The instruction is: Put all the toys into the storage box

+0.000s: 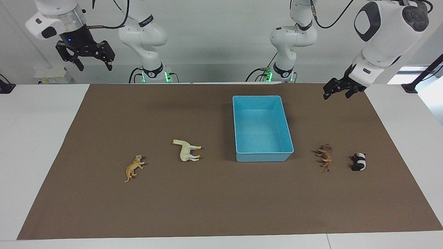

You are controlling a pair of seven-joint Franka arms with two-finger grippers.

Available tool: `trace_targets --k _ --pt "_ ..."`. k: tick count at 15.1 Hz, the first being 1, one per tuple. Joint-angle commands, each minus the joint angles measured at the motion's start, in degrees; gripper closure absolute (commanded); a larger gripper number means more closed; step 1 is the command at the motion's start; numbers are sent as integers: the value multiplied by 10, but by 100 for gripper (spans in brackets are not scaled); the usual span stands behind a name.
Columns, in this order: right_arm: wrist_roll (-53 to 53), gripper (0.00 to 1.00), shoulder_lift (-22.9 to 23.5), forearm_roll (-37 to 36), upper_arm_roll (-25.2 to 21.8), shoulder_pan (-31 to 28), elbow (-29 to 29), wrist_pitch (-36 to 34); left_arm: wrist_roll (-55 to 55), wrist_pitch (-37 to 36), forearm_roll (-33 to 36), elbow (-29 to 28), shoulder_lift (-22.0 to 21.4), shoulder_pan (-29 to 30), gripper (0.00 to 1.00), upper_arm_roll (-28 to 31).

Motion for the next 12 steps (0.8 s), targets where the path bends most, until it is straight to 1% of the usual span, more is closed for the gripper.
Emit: trace_targets --k 1,2,3,5,6,7,8,10,11,12 --pt "11 0 -15 -5 2 -9 -18 4 1 91 -1 -66 -20 0 0 2" --pt "12 0 -15 -5 2 -8 -21 5 15 107 -1 -74 -8 2 0 2" --pt "11 0 -17 -5 2 -6 -31 8 23 124 -1 -73 20 4 0 3" --pt "13 0 -21 -5 3 -3 -44 9 22 187 -1 -77 64 6 0 3" --pt "13 0 -20 -5 6 -2 -54 15 17 227 -1 -89 88 10 0 3" --pt "11 0 -19 -5 7 -2 -71 43 18 267 -1 -97 107 13 0 2" --pt "10 0 -22 -5 10 0 -103 87 18 297 -1 -106 118 14 0 3" --pt "5 0 -25 -5 10 -1 -169 162 19 387 -1 -142 133 30 0 3" --pt "9 0 -16 -5 12 0 -191 206 19 406 -1 -143 153 33 0 3" --pt "15 0 1 -5 15 16 -199 237 18 415 -1 -138 176 31 0 3"
